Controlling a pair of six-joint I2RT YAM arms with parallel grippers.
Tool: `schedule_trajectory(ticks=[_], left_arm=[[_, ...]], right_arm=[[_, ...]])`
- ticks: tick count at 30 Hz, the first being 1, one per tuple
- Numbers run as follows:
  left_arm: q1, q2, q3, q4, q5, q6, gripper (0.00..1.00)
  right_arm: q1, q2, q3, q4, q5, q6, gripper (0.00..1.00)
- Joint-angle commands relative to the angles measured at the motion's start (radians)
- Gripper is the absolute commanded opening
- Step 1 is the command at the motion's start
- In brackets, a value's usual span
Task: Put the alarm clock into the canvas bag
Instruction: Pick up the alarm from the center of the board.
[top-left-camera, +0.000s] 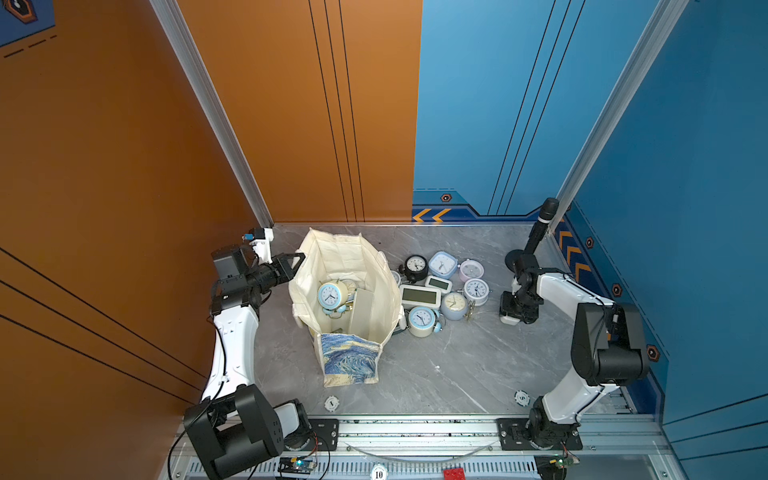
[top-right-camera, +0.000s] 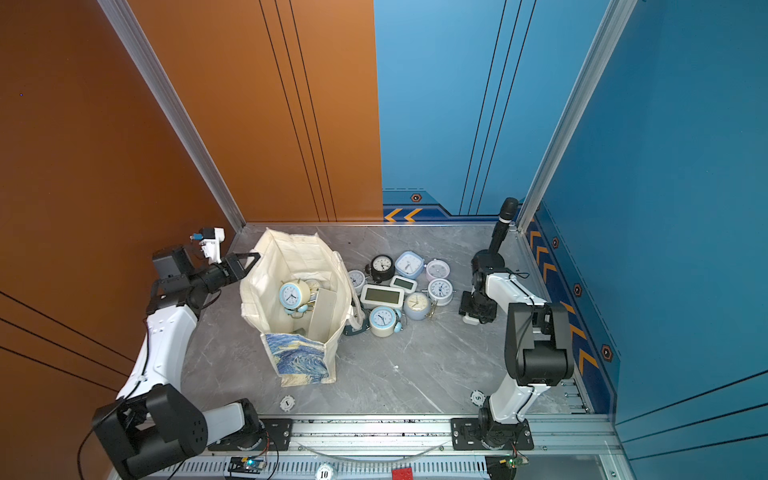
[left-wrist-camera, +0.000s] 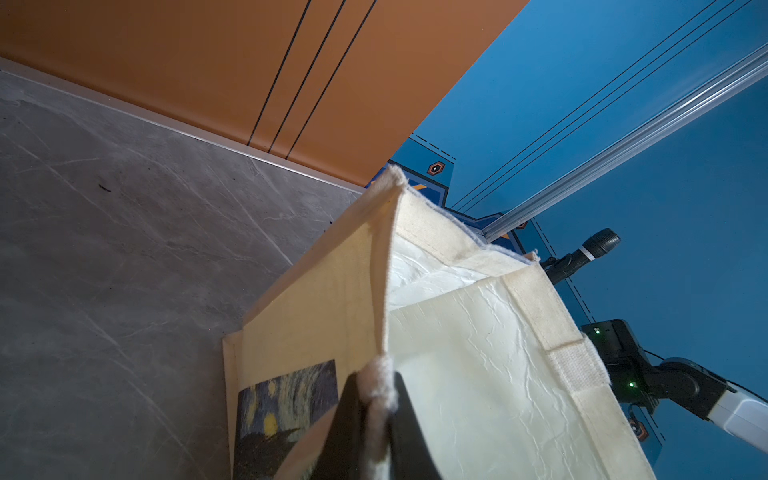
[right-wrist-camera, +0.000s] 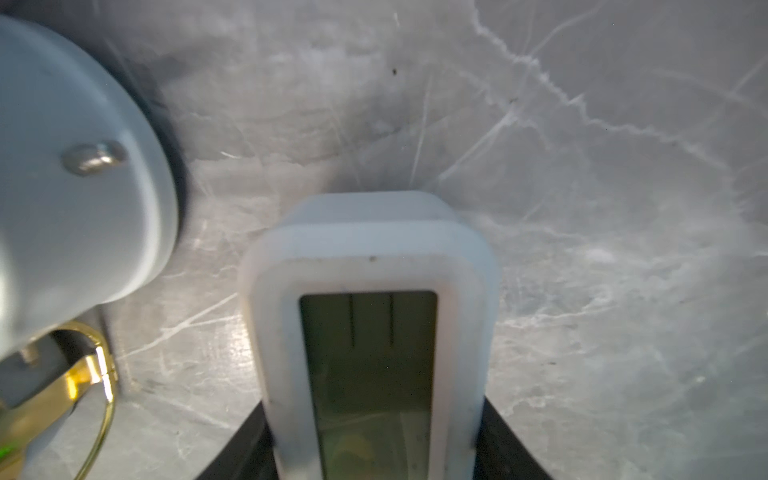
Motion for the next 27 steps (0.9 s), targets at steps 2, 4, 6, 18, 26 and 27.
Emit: schedule_trajectory(ticks=[2, 4, 6, 18, 26, 27], left_arm=[[0.009, -0.021, -0.01, 0.025, -0.004, -0.003, 0.0], [0.01, -0.021, -0.009, 0.025, -0.005, -0.002, 0.0], [0.011, -0.02, -0.01, 0.025, -0.004, -0.004, 0.0], [0.008, -0.021, -0.01, 0.026, 0.0, -0.008, 0.0], [0.008, -0.02, -0.01, 0.028, 0.002, -0.007, 0.0], [0.007, -0.021, -0.01, 0.028, 0.001, -0.007, 0.0]], right_arm=[[0.036, -0.065, 0.074, -0.075, 0.035, -0.007, 0.54], [0.054, -0.084, 0.103, -0.1, 0.042, -0.004, 0.54], [0.074, -0.106, 0.133, -0.12, 0.049, 0.003, 0.54], [0.251, -0.202, 0.365, -0.202, 0.082, 0.041, 0.54], [0.44, -0.231, 0.494, -0.145, 0.091, 0.044, 0.53], [0.467, -0.232, 0.504, -0.13, 0.093, 0.041, 0.53]])
